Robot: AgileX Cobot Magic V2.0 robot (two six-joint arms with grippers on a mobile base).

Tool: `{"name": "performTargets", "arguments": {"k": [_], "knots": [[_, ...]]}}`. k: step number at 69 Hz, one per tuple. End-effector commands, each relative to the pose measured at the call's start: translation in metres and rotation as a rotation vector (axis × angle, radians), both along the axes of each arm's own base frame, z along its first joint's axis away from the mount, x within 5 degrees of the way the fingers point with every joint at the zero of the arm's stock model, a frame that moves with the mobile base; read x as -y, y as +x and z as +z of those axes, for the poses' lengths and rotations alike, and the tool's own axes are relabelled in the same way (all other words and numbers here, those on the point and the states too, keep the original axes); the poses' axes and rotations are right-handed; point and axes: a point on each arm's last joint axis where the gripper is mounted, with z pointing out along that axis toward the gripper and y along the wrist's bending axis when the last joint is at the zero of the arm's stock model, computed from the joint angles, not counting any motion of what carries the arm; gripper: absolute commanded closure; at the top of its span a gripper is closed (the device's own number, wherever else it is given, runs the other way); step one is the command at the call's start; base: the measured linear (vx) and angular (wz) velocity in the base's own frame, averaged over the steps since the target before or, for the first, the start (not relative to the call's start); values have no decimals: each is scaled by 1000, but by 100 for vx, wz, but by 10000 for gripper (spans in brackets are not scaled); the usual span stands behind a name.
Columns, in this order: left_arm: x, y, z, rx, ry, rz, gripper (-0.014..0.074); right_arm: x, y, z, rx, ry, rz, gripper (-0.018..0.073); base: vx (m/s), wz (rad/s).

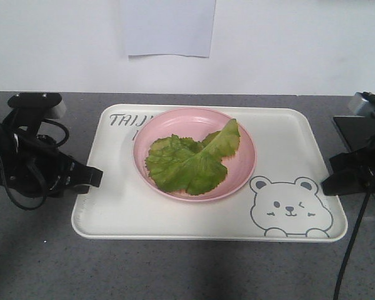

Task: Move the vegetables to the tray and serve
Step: 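Hold the tray with both grippers as the base stops at the counter, then lower the tray onto the counter and open both grippers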

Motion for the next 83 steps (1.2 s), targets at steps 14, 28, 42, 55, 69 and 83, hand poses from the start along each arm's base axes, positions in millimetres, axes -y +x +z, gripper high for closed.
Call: {"name": "performTargets", "arguments": {"k": [14,28,42,55,69,83], "knots": [[8,-1,24,123,-101,0,602,-14,-6,23,60,106,61,562,0,0],[7,-2,23,109,-81,-10,602,-15,-8,23,50,110,66,562,0,0],[6,-2,21,94,-60,-12,602,-14,-3,18,39,115,57,562,0,0],[1,3,12,56,9,59,602,-14,5,7,11,121,50,562,0,0],[-1,12,0,26,60,93,602,-36,17,-10,-7,91,107,562,0,0],[0,22,-15,1,107,84,602,-50,32,-31,-40,83,95,562,0,0]]}}
